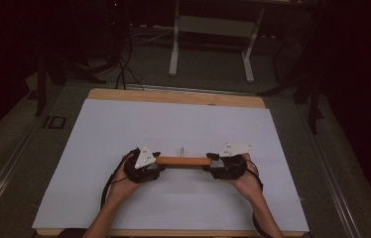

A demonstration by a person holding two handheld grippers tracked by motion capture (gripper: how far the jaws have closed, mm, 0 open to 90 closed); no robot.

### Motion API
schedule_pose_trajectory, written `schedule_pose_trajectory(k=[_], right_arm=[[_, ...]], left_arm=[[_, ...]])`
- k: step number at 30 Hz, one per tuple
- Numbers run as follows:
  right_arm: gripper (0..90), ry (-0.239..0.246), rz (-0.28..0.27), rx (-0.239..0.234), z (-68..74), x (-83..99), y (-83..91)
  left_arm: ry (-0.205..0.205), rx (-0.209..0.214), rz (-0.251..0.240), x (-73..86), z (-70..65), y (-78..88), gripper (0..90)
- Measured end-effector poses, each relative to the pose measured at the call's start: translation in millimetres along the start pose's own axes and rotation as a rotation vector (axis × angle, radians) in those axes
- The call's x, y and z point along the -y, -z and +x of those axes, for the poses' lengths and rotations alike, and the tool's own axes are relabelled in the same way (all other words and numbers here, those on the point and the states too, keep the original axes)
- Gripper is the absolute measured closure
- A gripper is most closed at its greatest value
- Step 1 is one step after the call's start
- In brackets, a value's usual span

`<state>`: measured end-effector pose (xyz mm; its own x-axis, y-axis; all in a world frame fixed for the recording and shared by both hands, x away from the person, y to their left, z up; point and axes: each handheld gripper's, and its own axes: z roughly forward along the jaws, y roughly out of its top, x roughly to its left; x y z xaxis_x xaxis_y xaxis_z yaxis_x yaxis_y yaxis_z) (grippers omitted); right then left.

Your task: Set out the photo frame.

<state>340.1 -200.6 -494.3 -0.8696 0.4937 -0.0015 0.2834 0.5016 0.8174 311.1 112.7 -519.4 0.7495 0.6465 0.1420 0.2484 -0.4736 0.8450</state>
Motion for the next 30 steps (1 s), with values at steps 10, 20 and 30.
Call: schedule_pose_trajectory(k=[10, 20, 30], right_arm=[[51.0, -0.011, -0.027, -0.035, -7.8, 5.6, -7.6], [54.2, 0.018, -0.028, -0.009, -7.1, 5.3, -6.9], [56.8, 0.034, -0.038, 0.012, -6.8, 6.4, -5.8]], left_arm=[[-0.011, 0.000, -0.008, 0.5, 1.6, -1.4, 52.4], [-0.030, -0.014, -0.006, 0.1, 1.9, -1.6, 54.3], [-0.075, -0.032, -0.001, 0.0, -0.8, -1.3, 57.6]])
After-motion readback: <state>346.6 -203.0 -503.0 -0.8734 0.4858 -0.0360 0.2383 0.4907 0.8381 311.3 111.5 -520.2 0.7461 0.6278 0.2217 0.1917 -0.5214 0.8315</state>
